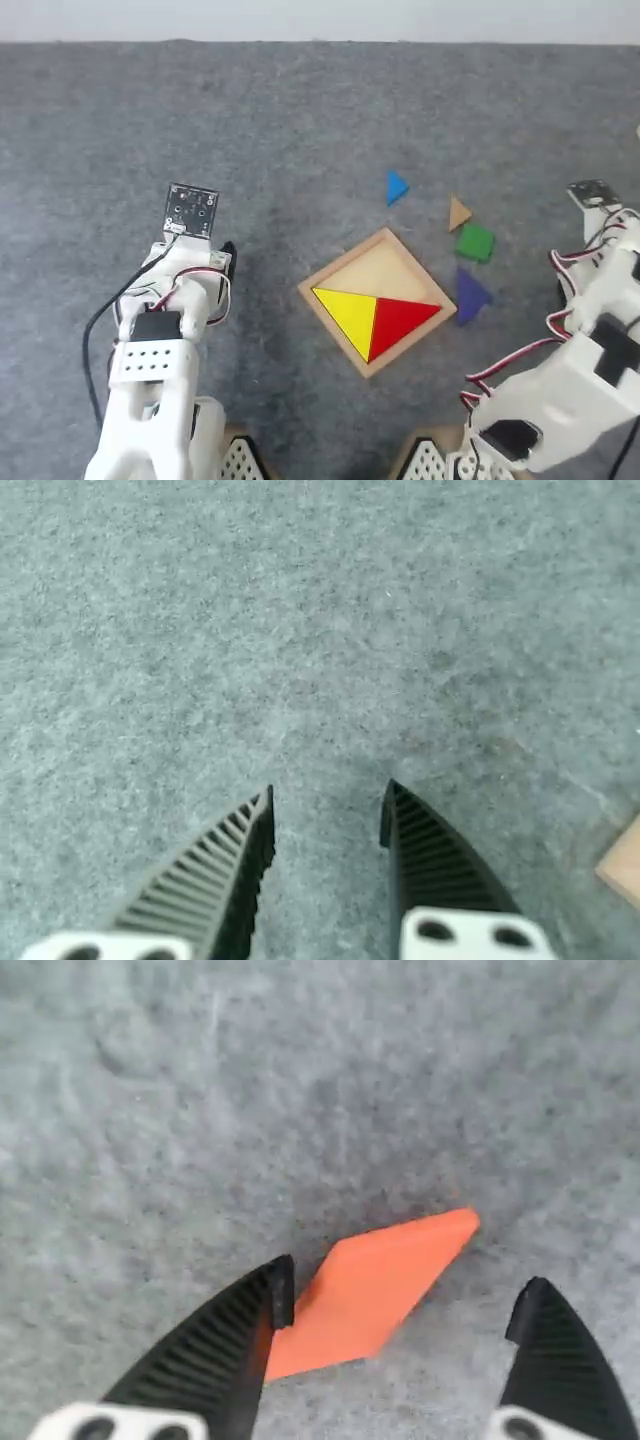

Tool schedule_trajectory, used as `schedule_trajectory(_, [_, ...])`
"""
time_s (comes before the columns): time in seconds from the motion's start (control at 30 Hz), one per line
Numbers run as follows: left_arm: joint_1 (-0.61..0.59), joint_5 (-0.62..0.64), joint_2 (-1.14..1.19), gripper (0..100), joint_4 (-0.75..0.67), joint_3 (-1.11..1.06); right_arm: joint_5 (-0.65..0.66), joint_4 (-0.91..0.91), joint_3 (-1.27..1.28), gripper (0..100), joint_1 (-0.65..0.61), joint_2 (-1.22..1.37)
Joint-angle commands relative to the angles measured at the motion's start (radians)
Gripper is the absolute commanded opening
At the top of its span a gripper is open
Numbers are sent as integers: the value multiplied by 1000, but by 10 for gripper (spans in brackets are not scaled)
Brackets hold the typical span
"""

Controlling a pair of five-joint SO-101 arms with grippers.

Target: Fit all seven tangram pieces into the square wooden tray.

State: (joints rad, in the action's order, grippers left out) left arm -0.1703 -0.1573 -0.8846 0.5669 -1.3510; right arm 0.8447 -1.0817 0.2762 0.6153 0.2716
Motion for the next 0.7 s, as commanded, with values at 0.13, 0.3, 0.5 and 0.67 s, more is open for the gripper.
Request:
schedule_trajectory(0.13, [32, -9, 3, 174, -21, 5, 12, -22, -34, 349, 13, -61])
schedule_trajectory(0.3, [35, -9, 3, 174, -21, 5, -31, -122, -9, 349, 4, -93])
schedule_trajectory(0.5, [35, -9, 3, 174, -21, 7, -89, 25, 137, 326, -1, -119])
schedule_trajectory(0.67, [35, -9, 3, 174, -21, 7, -157, 122, 161, 259, -2, -113])
